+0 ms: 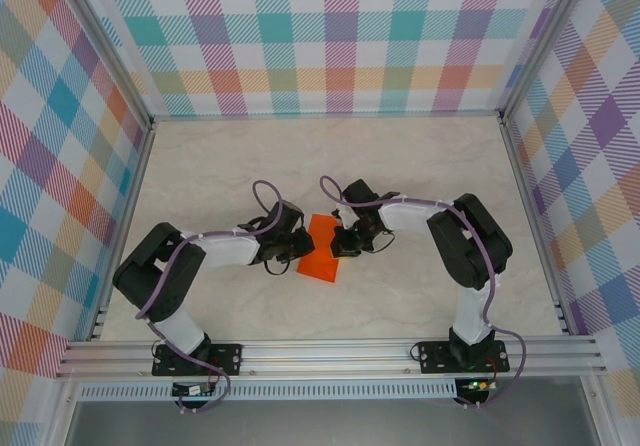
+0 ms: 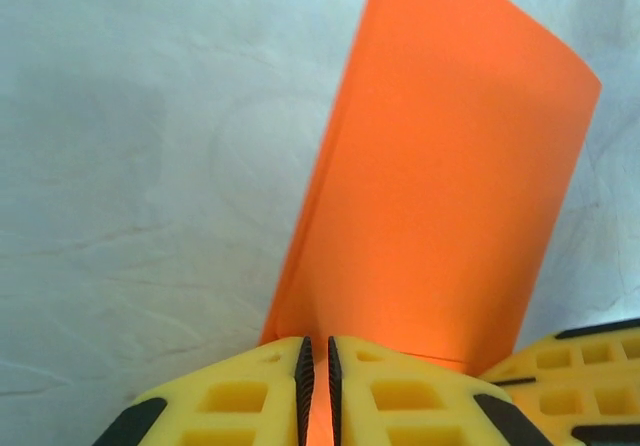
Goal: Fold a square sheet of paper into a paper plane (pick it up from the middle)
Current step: Fold the triangle a second time at the center of the table.
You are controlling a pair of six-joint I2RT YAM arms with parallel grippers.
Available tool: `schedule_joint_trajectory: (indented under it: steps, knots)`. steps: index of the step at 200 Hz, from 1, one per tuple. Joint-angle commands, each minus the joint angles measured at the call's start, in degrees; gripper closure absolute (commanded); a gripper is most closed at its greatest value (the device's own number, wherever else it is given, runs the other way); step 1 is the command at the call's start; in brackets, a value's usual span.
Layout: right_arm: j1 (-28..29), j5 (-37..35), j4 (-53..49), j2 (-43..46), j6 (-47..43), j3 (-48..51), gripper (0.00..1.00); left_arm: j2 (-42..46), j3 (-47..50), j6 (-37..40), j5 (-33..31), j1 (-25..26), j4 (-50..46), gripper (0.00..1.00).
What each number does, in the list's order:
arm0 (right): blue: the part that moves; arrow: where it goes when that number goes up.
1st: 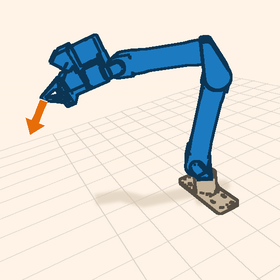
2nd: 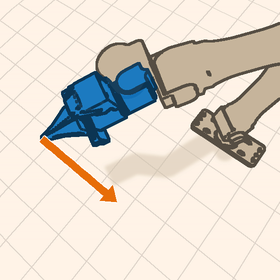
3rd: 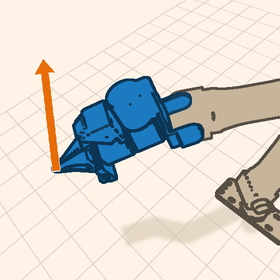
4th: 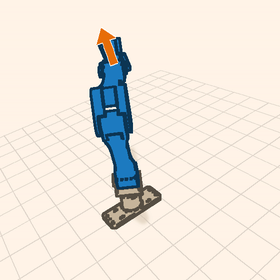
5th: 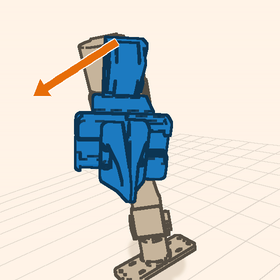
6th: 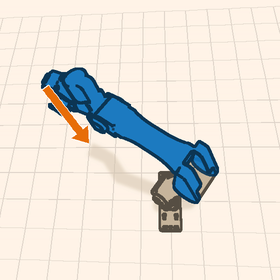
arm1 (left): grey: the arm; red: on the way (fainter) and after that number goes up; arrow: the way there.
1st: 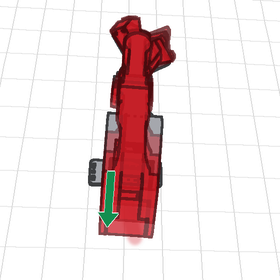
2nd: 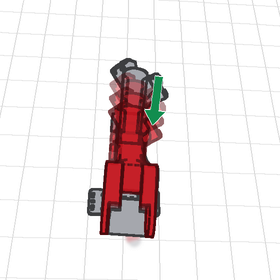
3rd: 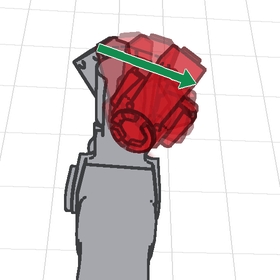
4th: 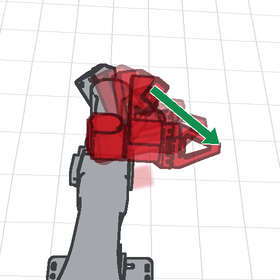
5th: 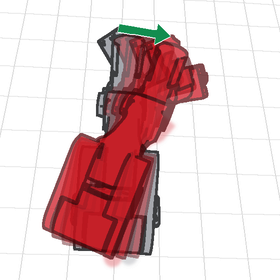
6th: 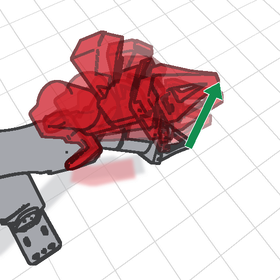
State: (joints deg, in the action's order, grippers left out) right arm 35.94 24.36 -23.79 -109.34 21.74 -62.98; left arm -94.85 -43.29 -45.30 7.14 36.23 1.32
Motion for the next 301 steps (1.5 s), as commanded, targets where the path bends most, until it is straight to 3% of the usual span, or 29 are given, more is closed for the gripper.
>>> schedule_joint_trajectory:
  steps: [1,55,112,201,228,301]
  knots:
    - [-0.5,-8.8,-4.1,-4.9,-1.3,2.7,0.96,2.7,1.2,1.7,-2.5,-2.1,-3.6,0.84]
    - [-0.5,-8.3,-4.5,-4.5,-1.3,2.0,0.96,9.2,1.6,1.7,5.8,-0.4,2.0,0.83]
    - [-0.5,-6.3,-3.9,-3.8,-1.6,1.8,0.96,1.5,0.6,0.0,7.9,3.4,4.0,0.90]
    - [-0.2,4.4,-3.5,4.3,-3.0,-2.2,0.94,-2.3,1.6,-2.1,4.5,4.1,1.5,0.98]
    - [0.7,8.4,1.3,8.4,3.2,2.3,0.95,-1.8,2.7,-2.5,4.1,4.5,1.3,0.99]
    - [5.6,4.6,3.3,13.0,10.4,8.0,1.00,-1.6,3.8,-3.9,2.8,5.2,1.0,1.00]
